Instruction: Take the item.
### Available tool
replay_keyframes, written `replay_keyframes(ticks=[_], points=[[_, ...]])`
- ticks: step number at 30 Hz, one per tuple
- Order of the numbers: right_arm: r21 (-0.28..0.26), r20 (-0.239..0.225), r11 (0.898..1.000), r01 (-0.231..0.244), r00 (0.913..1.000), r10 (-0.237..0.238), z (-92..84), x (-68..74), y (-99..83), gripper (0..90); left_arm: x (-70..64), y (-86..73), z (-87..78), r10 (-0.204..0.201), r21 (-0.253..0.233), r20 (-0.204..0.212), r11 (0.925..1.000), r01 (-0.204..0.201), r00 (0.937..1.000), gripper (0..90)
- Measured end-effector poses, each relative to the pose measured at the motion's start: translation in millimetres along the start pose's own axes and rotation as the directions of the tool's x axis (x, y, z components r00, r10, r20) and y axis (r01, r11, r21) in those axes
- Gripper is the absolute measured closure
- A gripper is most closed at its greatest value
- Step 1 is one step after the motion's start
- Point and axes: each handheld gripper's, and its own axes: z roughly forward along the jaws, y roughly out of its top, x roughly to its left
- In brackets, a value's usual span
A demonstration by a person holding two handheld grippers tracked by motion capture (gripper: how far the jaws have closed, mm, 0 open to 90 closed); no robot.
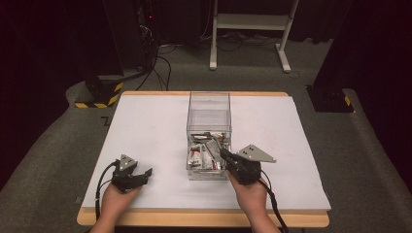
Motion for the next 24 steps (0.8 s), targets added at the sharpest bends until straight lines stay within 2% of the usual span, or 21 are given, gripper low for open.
replay_keyframes(ticks=[24], points=[[-0.093,0.01,0.996,0.001,1.0,0.0,-16.7,-0.4,8.0,89.3,0.0,0.0,0.0,0.0,0.0,0.0,1.0,0.0,1.0,31.1]])
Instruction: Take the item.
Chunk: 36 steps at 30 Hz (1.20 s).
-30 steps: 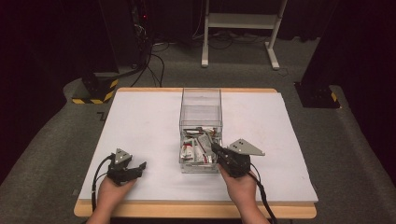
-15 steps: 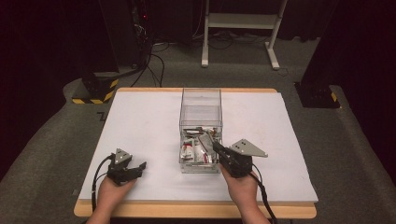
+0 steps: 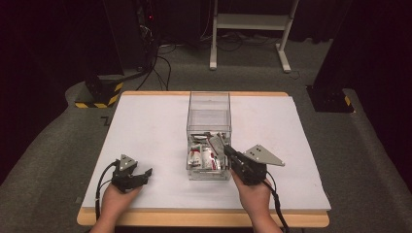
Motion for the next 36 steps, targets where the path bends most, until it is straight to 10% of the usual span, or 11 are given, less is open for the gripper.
replay_keyframes(ticks=[36], points=[[-0.095,0.035,0.995,-0.019,0.9991,0.022,-22.4,-18.4,14.8,89.6,-0.1,-0.1,0.0,0.0,0.0,0.0,1.0,0.0,1.0,31.1]])
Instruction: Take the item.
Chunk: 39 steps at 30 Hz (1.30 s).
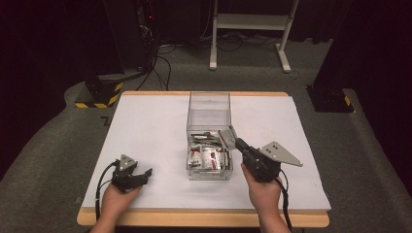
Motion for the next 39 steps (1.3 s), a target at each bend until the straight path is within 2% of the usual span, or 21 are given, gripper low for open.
replay_keyframes(ticks=[8,19,39], points=[[-0.02,0.022,1.0,-0.012,0.9997,0.012,-5.3,-7.3,3.7,89.6,-0.1,-0.1,-0.1,0.001,-0.001,-0.001,1.0,-0.001,1.0,31.1],[-0.032,0.074,0.999,-0.032,0.9967,0.034,-9.6,-26.6,4.6,89.6,-0.1,-0.1,0.0,0.0,-0.001,-0.001,1.0,0.0,1.0,31.1],[0.01,0.158,0.999,-0.039,0.9867,0.037,-1.4,-55.8,-4.4,89.6,-0.3,-0.2,-0.1,0.003,-0.002,-0.004,1.0,-0.003,1.0,31.2]])
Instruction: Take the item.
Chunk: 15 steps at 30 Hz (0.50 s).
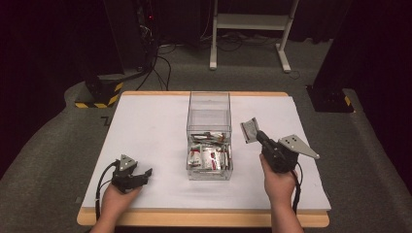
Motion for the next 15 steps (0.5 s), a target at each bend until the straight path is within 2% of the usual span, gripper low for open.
replay_keyframes(ticks=[15], points=[[0.073,0.073,0.997,-0.009,0.9973,0.003,17.7,-19.8,-17.2,89.6,-0.1,-0.1,0.0,0.0,-0.001,-0.001,1.0,0.0,1.0,31.2]])
